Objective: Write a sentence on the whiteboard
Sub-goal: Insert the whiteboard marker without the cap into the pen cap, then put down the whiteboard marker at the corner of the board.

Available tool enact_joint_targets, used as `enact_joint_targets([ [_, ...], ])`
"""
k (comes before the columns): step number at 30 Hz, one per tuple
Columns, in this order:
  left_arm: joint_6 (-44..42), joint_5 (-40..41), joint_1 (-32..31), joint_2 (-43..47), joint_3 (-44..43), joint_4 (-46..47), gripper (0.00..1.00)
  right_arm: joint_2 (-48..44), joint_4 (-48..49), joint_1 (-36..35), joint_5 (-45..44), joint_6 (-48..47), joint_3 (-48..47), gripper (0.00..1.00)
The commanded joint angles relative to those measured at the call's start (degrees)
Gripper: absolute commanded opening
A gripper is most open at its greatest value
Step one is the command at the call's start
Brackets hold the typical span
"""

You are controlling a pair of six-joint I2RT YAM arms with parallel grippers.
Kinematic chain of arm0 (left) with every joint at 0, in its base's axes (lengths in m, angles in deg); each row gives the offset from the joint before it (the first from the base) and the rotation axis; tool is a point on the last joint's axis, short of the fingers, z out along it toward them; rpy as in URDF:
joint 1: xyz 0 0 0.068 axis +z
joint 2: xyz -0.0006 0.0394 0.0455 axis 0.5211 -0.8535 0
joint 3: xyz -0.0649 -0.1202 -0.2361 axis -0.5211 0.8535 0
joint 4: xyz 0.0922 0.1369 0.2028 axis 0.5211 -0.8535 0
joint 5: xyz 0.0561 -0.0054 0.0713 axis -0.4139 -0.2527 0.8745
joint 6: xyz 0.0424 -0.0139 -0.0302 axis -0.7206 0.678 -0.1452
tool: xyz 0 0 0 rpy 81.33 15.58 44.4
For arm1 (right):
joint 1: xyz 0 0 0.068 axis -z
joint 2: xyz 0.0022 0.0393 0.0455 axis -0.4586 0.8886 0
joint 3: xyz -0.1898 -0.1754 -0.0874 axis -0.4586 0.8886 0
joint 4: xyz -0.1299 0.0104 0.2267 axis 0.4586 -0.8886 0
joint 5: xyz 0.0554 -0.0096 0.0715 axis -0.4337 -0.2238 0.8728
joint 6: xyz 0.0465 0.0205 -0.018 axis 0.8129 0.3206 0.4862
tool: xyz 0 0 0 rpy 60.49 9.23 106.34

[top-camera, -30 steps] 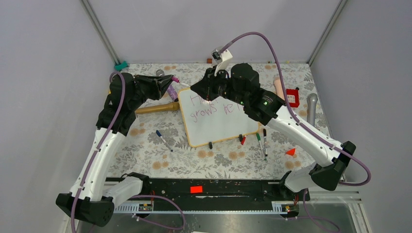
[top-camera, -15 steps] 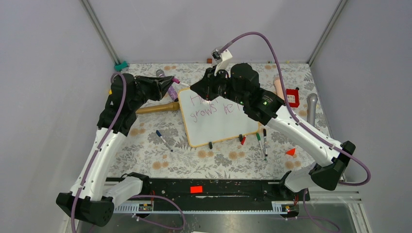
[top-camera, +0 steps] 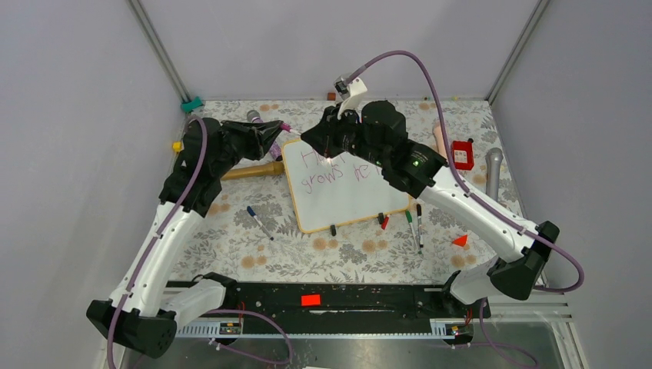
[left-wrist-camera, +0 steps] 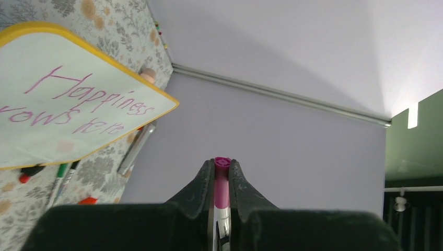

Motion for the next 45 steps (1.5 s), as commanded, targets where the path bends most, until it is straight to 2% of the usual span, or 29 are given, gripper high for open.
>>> enact_joint_targets([
  [1,12.4,-0.8,-3.6,-0.2,0.9,8.2,0.0,1.2,9.8,-1.2,-10.9,-2.0,1.2,0.0],
  [5,15.0,2.7,-8.2,-1.0,-0.6,10.5,0.0,2.4,20.7,-2.8,-19.4,-8.5,4.0,0.0],
  [9,15.7,6.7,-13.7,-1.9,-2.7,10.5,0.0,5.1,25.9,-3.2,-22.5,-12.4,2.7,0.0],
  [17,14.4,6.6,-25.4,-6.3,-7.6,12.2,0.0,9.7,23.7,-2.8,-18.3,-11.4,-3.3,0.0],
  [21,11.8,9.1,-29.4,-4.5,-8.4,6.6,0.0,9.4,22.5,-2.6,-18.4,-10.3,-2.4,0.0],
  [24,12.0,9.2,-29.8,-2.7,-5.9,5.4,0.0,9.0,21.0,-2.0,-18.6,-8.5,-1.8,0.0],
  [27,12.7,13.4,-29.3,0.3,-2.9,3.5,0.0,7.5,17.9,-1.4,-18.6,-6.5,-1.1,0.0],
  [29,12.1,14.6,-26.8,2.7,-0.4,3.2,0.0,5.2,13.9,-1.1,-18.5,-5.5,-0.1,0.0],
  [32,10.1,12.5,-19.3,5.8,2.6,1.6,0.02,-0.7,4.9,0.6,-15.6,-3.0,4.0,0.0],
  [34,6.3,11.1,-15.0,7.2,2.7,-1.4,0.2,-5.6,-0.8,2.3,-12.3,-1.0,8.4,0.0],
  [37,-0.6,7.2,-10.4,7.5,1.5,-8.1,0.73,-13.0,-11.2,3.9,-8.6,-0.2,15.6,0.0],
  [38,-3.0,5.7,-9.0,7.4,1.2,-10.2,0.83,-15.3,-14.8,3.9,-8.2,-0.4,17.9,0.0],
  [39,-5.5,4.7,-7.9,7.2,0.9,-11.7,0.89,-17.6,-18.5,3.9,-7.8,-0.9,19.6,0.0],
  [41,-11.3,3.4,-6.0,7.1,0.8,-13.2,0.95,-21.6,-26.5,3.9,-8.0,-0.9,22.4,0.0],
  [45,-22.4,6.2,-4.8,7.6,0.5,-13.3,0.96,-22.6,-46.3,4.0,-9.8,-0.7,20.5,0.0],
])
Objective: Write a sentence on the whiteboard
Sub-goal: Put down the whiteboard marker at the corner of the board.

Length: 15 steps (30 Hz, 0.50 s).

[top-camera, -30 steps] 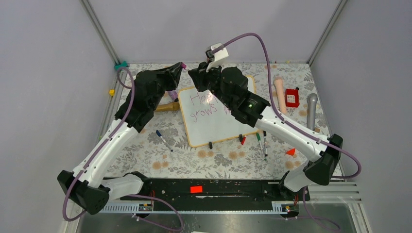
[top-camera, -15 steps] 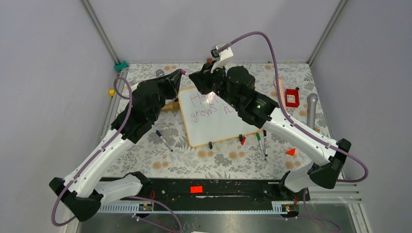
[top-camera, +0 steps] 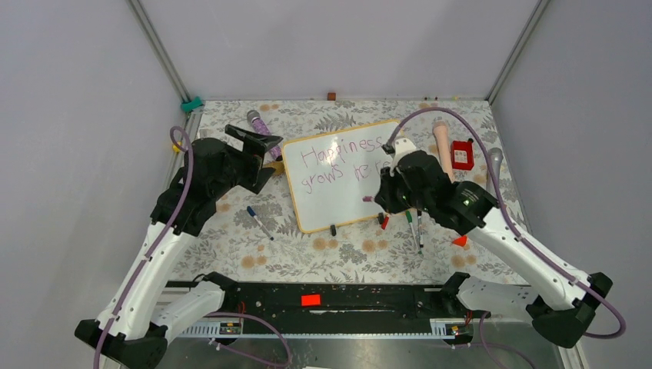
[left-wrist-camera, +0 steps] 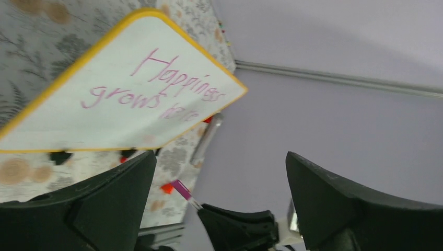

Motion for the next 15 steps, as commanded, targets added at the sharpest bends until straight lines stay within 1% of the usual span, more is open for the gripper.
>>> enact_joint_targets([
  [1,-15.7,-1.9,1.0,0.7,-2.2,-1.0,0.96,-0.4,-23.8,-0.2,-0.5,0.5,-3.0,0.0],
  [3,-18.9,-1.4,1.1,0.6,-2.2,0.3,0.96,1.7,-29.4,-0.2,-0.9,0.5,-2.0,0.0],
  [5,-20.8,-0.8,1.1,0.1,-2.5,0.9,0.96,3.0,-30.5,-0.2,-1.7,0.6,1.0,0.0],
  [9,-23.1,0.1,1.1,-0.5,-2.3,1.5,0.96,4.4,-22.6,-0.2,-4.0,2.2,8.6,0.0],
  [11,-24.0,0.5,1.1,-0.1,-1.8,1.9,0.95,7.1,-18.3,-0.4,-7.1,3.1,12.0,0.0],
  [14,-25.1,2.3,1.1,1.2,0.3,2.3,0.94,15.7,-13.6,-0.8,-12.3,6.5,15.6,0.0],
  [15,-25.1,3.2,1.1,1.8,1.3,2.4,0.94,18.8,-12.0,-0.8,-12.3,7.6,16.5,0.0],
])
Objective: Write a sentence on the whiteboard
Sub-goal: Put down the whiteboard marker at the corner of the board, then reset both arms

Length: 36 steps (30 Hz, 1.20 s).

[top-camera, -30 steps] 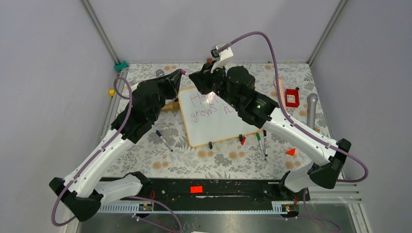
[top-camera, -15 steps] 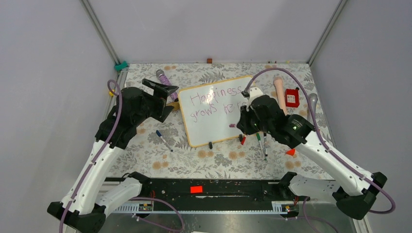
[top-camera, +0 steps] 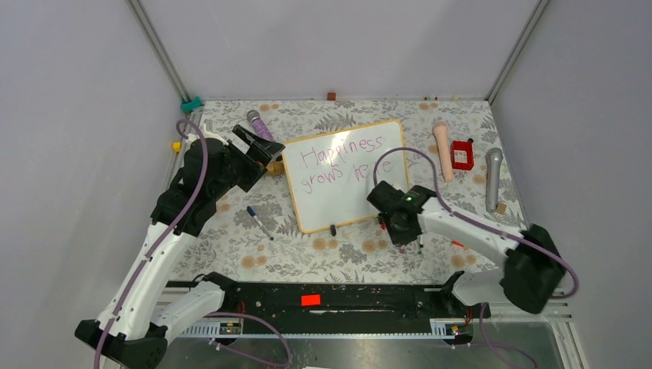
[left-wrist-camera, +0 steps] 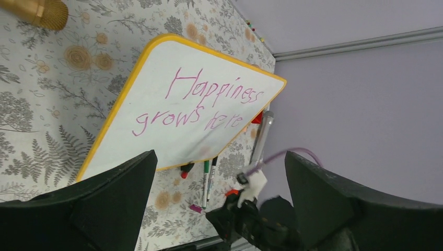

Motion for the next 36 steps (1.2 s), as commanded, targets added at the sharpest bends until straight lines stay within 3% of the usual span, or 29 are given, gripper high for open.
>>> enact_joint_targets([
  [1,-3.5,3.8,0.3,2.8,2.4,3.3,0.94,11.1,8.2,-0.6,-5.8,5.7,3.8,0.0],
  [4,-4.7,5.8,0.4,5.0,4.0,3.2,0.93,7.6,11.6,0.2,-0.2,7.1,6.3,0.0],
  [10,-8.0,9.1,0.6,8.1,5.4,1.5,0.93,-13.5,16.7,1.7,7.4,5.2,10.5,0.0],
  [14,-10.2,9.9,0.7,8.5,6.4,1.2,0.94,-15.8,21.5,3.5,18.2,2.2,11.4,0.0],
  [16,-10.9,10.1,0.8,8.2,7.1,1.2,0.96,-14.7,23.4,5.0,24.6,0.3,10.4,0.07],
  [18,-12.3,10.5,0.9,7.6,7.2,1.0,0.98,-14.1,24.5,6.5,29.4,-0.3,9.1,0.3],
  [20,-13.7,11.8,0.8,7.0,6.8,0.3,0.99,-15.0,24.7,7.9,27.9,1.0,8.9,0.83],
  [21,-14.0,12.9,0.8,6.8,6.6,-0.4,0.99,-15.5,24.5,9.1,26.8,1.6,9.4,0.97],
  [27,-17.8,16.7,0.9,7.6,8.3,-1.3,0.99,-19.9,17.8,14.8,10.3,3.8,10.8,1.0],
  [29,-19.4,16.9,0.9,8.5,10.6,0.7,0.99,-22.8,18.0,15.0,1.9,4.2,11.4,0.99],
  [36,-26.5,20.0,0.9,10.1,17.3,6.0,0.99,-25.5,24.2,16.3,-13.0,-1.4,12.3,0.95],
])
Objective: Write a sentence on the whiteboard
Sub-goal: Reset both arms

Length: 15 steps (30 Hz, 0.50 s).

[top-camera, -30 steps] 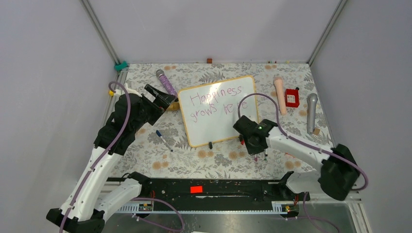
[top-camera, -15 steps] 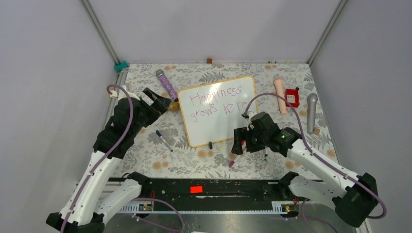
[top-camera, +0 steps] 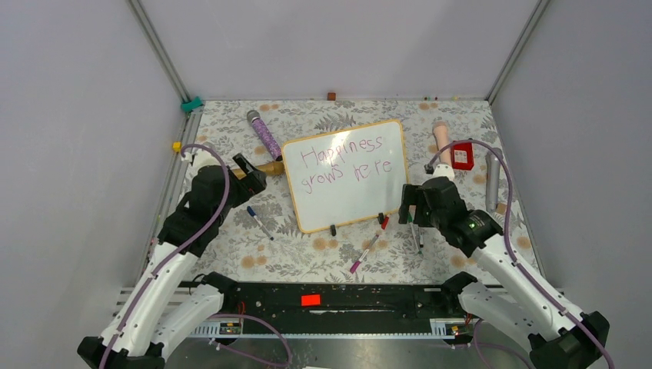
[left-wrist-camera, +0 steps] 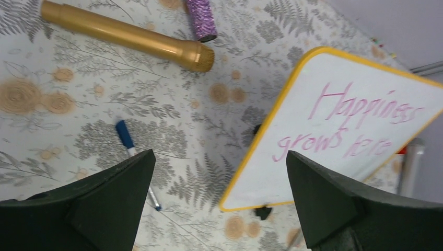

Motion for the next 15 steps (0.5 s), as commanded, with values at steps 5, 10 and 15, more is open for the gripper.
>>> enact_joint_targets([
  [5,-17.4,6.5,0.2,-0.2,7.6,12.2,0.99,-8.5,28.3,3.8,-7.4,-15.9,10.8,0.88],
  [10,-27.7,11.5,1.4,-2.8,17.4,30.6,0.99,-3.8,42.6,13.5,-7.8,-11.5,15.1,0.77],
  [15,-36.0,10.1,7.3,-12.6,25.1,50.5,0.99,3.3,51.8,15.1,-12.6,-23.9,16.9,0.81],
])
